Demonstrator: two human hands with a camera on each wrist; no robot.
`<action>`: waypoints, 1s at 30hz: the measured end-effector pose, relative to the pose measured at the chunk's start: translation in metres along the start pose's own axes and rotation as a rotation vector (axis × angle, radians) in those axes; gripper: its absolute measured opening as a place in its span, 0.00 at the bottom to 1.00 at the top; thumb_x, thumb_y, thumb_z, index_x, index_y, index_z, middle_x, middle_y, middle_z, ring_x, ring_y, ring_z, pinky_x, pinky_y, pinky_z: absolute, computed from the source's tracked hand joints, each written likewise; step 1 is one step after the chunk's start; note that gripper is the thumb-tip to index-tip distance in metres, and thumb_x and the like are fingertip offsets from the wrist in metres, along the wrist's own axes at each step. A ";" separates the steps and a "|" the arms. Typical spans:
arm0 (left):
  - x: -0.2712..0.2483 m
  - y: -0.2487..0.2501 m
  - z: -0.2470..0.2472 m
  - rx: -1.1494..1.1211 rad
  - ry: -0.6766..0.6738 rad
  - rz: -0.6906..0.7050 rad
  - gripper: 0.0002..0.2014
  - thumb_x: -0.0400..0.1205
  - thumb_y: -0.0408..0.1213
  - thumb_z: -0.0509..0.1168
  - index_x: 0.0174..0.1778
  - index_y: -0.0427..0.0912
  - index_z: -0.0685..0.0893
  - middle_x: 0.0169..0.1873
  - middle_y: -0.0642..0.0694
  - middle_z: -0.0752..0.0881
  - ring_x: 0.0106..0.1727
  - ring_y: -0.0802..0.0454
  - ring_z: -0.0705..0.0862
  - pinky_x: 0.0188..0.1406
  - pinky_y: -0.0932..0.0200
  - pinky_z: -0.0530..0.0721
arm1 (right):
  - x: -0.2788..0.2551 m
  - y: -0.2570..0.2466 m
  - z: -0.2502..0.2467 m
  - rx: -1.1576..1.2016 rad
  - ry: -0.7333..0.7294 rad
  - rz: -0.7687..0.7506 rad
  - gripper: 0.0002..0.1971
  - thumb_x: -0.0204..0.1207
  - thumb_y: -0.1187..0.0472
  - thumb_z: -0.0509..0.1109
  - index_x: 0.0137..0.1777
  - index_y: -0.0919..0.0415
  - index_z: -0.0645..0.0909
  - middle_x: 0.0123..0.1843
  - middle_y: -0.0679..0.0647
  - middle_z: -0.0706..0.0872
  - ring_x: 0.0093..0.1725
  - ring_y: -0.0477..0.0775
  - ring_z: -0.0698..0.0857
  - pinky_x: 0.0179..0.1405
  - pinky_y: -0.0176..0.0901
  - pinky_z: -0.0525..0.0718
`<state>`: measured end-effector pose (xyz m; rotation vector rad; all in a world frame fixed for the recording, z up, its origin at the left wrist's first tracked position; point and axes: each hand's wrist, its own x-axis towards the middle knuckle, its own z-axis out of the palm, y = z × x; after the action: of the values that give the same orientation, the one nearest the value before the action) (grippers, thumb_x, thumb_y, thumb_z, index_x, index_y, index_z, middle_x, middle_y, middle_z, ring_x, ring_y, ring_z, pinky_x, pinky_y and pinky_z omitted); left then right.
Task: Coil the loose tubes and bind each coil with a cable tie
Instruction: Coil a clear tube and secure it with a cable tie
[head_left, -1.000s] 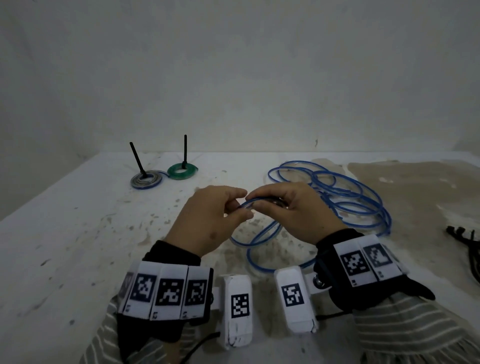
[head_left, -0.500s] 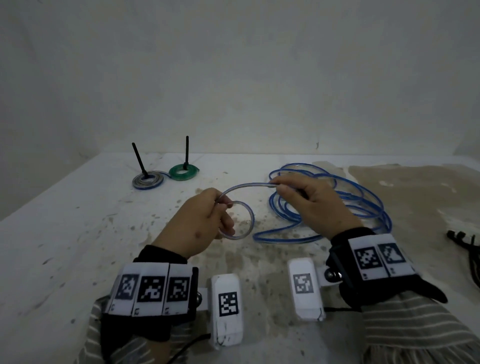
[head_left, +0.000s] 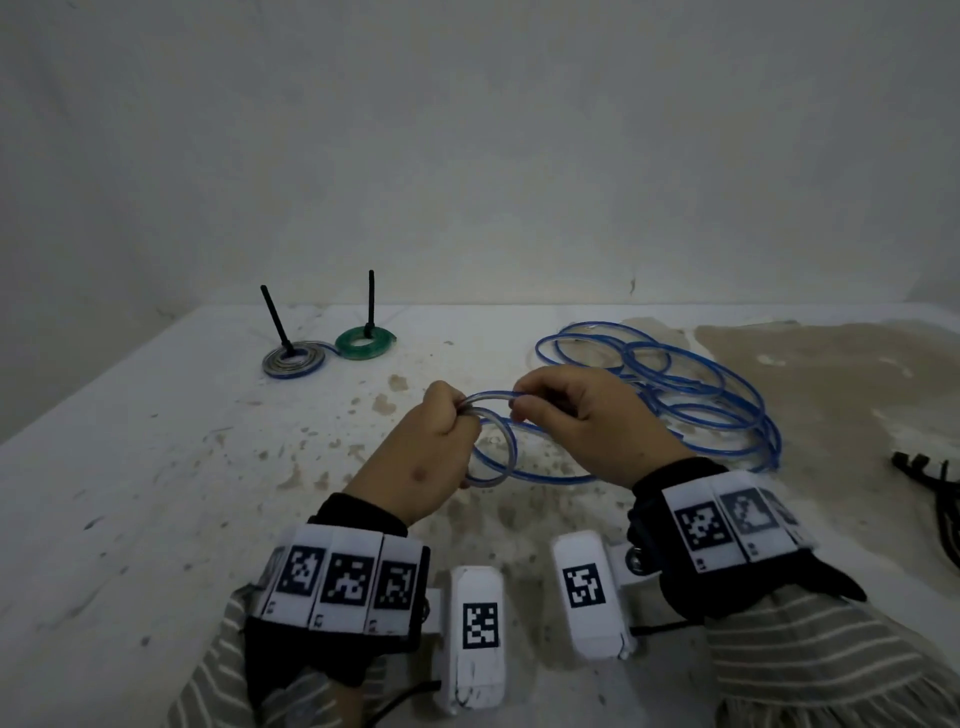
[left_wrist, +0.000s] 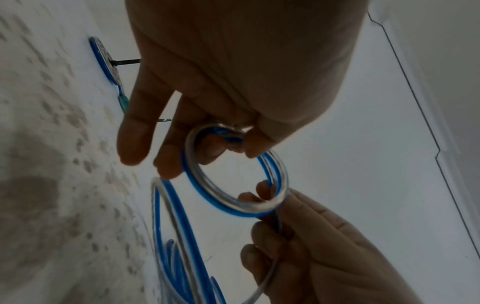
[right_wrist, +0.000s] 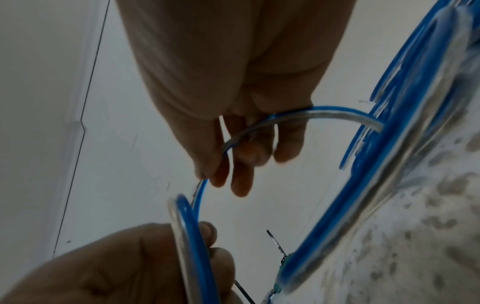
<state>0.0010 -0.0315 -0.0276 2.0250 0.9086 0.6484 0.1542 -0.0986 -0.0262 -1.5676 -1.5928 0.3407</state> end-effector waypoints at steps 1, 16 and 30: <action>-0.001 0.001 0.000 -0.016 -0.008 0.002 0.07 0.85 0.36 0.51 0.42 0.43 0.68 0.34 0.46 0.74 0.33 0.49 0.75 0.31 0.57 0.76 | 0.000 0.000 -0.001 0.015 0.009 -0.010 0.04 0.79 0.61 0.66 0.48 0.57 0.82 0.34 0.43 0.83 0.32 0.35 0.80 0.35 0.23 0.75; -0.006 0.008 -0.001 0.000 -0.176 0.167 0.09 0.85 0.41 0.53 0.40 0.47 0.71 0.31 0.48 0.72 0.31 0.54 0.68 0.36 0.58 0.70 | -0.002 -0.005 -0.017 -0.011 0.147 -0.090 0.03 0.76 0.62 0.69 0.43 0.57 0.85 0.34 0.37 0.82 0.38 0.34 0.82 0.39 0.24 0.78; -0.005 0.009 0.005 -0.145 0.113 0.200 0.13 0.87 0.36 0.49 0.38 0.38 0.71 0.28 0.47 0.80 0.25 0.65 0.75 0.28 0.75 0.71 | -0.003 -0.008 -0.024 0.143 0.058 0.067 0.10 0.80 0.65 0.61 0.40 0.53 0.79 0.30 0.50 0.84 0.31 0.57 0.81 0.37 0.51 0.81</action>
<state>0.0044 -0.0415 -0.0230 1.9790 0.7062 0.9204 0.1656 -0.1117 -0.0074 -1.5105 -1.4418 0.4319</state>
